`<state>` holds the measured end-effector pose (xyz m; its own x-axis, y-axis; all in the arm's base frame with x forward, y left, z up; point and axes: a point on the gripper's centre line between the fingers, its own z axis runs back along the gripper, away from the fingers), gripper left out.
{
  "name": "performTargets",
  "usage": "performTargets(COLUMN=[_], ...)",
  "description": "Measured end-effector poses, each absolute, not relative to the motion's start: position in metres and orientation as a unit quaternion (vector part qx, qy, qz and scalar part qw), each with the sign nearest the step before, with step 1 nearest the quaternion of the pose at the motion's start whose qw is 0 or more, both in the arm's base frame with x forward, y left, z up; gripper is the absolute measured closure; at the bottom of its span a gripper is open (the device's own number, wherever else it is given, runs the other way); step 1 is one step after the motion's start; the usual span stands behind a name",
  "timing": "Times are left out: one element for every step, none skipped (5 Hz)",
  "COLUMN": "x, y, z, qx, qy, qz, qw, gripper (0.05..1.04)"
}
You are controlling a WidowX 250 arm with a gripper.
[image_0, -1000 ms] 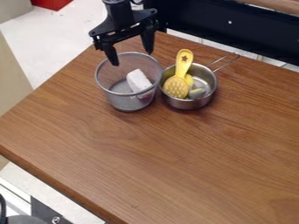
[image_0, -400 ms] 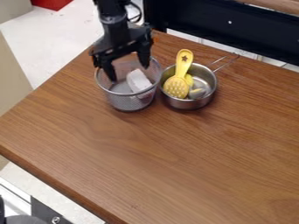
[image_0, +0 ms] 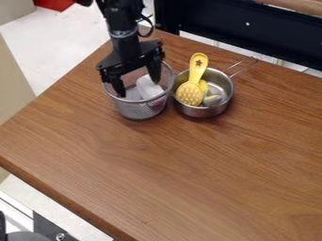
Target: Move the object from the grey basket to the middle of the table
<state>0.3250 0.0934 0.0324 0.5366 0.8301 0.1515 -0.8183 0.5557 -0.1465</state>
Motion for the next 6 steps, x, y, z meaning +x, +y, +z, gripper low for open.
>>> performTargets(x=[0.328, 0.328, 0.329, 0.331, 0.33, 0.331], y=[0.093, 0.09, 0.089, 0.09, 0.089, 0.089], z=[0.033, 0.031, 0.027, 0.025, 0.021, 0.02], qx=[-0.037, -0.039, -0.027, -0.023, -0.02, -0.022], qy=[-0.11, -0.11, -0.112, -0.117, -0.114, -0.118], qz=[0.478, 0.479, 0.478, 0.479, 0.483, 0.485], qw=[0.871, 0.87, 0.871, 0.87, 0.868, 0.866], gripper=[0.085, 0.085, 0.085, 0.085, 0.133, 0.409])
